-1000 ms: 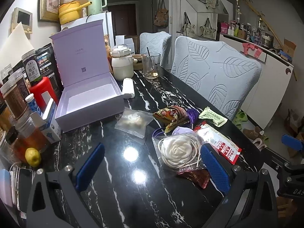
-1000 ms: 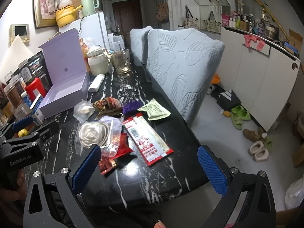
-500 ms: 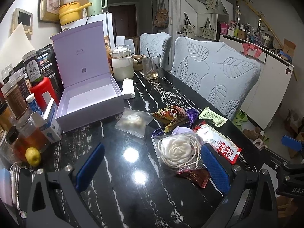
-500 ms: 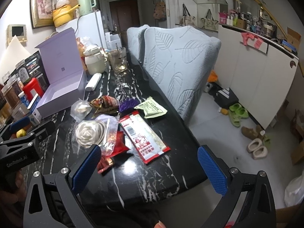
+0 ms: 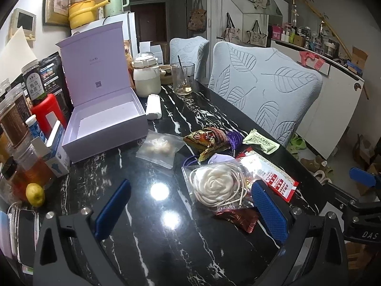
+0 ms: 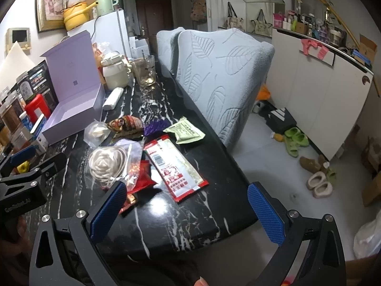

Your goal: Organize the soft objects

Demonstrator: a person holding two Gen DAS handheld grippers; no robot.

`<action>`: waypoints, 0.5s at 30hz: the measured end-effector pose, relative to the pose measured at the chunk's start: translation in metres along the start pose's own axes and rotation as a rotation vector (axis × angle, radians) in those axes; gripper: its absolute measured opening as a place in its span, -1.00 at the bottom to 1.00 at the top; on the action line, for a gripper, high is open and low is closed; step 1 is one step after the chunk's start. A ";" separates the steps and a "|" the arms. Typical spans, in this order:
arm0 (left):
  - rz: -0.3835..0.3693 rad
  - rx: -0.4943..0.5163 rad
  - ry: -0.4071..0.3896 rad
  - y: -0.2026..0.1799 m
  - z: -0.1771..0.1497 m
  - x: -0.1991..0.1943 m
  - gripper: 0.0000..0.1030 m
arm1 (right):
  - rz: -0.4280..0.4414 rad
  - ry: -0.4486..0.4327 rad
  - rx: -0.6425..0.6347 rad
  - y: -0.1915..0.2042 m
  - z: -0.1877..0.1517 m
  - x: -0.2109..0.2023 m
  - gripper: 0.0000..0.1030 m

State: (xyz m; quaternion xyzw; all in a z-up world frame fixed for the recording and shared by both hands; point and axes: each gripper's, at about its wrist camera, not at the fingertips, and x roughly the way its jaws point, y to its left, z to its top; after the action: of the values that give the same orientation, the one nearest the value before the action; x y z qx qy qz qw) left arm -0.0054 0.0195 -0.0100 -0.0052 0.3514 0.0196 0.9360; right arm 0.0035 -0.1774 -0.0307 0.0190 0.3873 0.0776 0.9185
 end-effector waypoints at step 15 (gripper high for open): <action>-0.080 -0.013 0.073 -0.013 -0.010 0.037 0.99 | 0.052 0.047 0.016 -0.019 -0.008 0.028 1.00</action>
State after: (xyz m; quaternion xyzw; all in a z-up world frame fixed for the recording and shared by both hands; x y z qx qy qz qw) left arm 0.0166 0.0078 -0.0417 -0.0259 0.3848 -0.0161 0.9225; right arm 0.0195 -0.1923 -0.0582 0.0345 0.4087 0.0987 0.9067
